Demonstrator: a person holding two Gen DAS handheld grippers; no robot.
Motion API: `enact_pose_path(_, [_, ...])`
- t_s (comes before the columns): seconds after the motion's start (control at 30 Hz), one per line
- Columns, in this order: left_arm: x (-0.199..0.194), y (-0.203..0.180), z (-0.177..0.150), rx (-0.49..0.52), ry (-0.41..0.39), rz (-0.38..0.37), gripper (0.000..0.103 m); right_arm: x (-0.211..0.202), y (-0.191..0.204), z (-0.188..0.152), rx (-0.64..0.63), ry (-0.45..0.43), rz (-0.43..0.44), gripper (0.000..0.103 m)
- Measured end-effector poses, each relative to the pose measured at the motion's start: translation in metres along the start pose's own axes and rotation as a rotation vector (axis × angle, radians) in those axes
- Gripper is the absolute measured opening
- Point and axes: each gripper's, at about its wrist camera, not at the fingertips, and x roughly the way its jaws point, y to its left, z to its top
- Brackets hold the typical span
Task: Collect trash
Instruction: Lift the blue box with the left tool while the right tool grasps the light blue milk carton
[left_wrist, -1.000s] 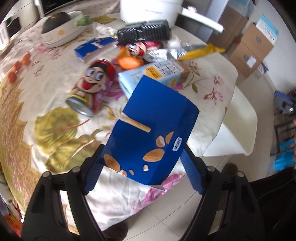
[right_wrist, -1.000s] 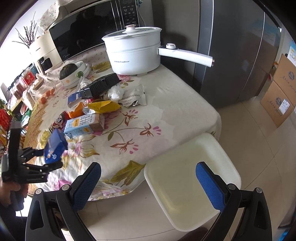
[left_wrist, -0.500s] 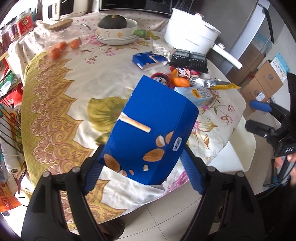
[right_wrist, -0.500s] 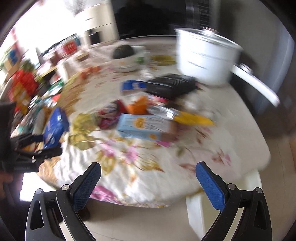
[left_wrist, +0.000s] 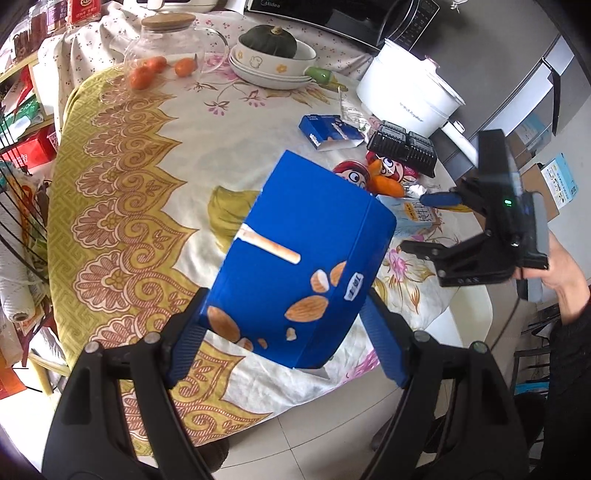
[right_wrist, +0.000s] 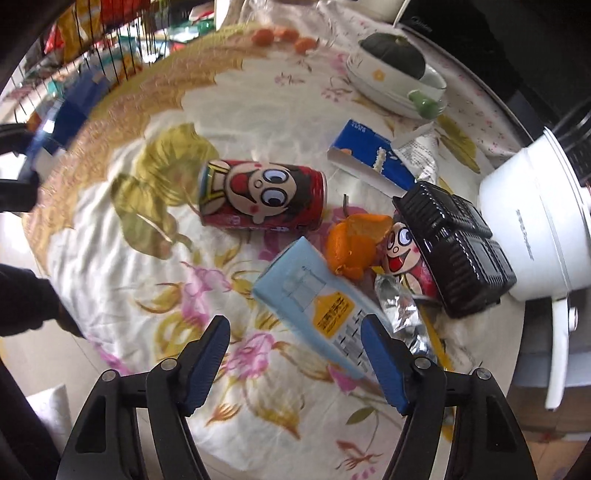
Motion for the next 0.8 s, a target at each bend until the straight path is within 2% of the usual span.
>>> enact_pose_path(0.1, [0.001,0.002,0.0,0.001,0.005,0.002,0.081,0.014,-0.004,0.007,-0.034,0.038,-0.011,0.074])
enact_pose_path(0.17, [0.002,0.005,0.001,-0.006,0.008,0.008,0.081,0.024,-0.002,0.012,-0.067,0.051,-0.048,0.074])
enact_pose_path(0.33, [0.001,0.011,0.003,-0.032,0.007,0.008,0.081,0.04,0.005,0.015,-0.062,0.057,-0.116,0.071])
enact_pose_path(0.37, [0.001,0.011,0.003,-0.031,0.007,0.009,0.081,0.04,0.007,0.015,-0.051,0.059,-0.109,0.071])
enact_pose_path(0.53, [0.002,0.01,-0.001,-0.017,0.013,0.014,0.081,0.027,0.015,0.017,0.034,0.083,0.05,0.071])
enact_pose_path(0.7, [-0.002,0.009,-0.002,-0.019,0.004,0.01,0.081,0.034,0.018,0.02,0.046,0.099,0.037,0.071])
enact_pose_path(0.8, [-0.005,0.009,-0.002,-0.021,-0.003,0.007,0.081,0.039,0.019,0.019,0.068,0.103,0.022,0.066])
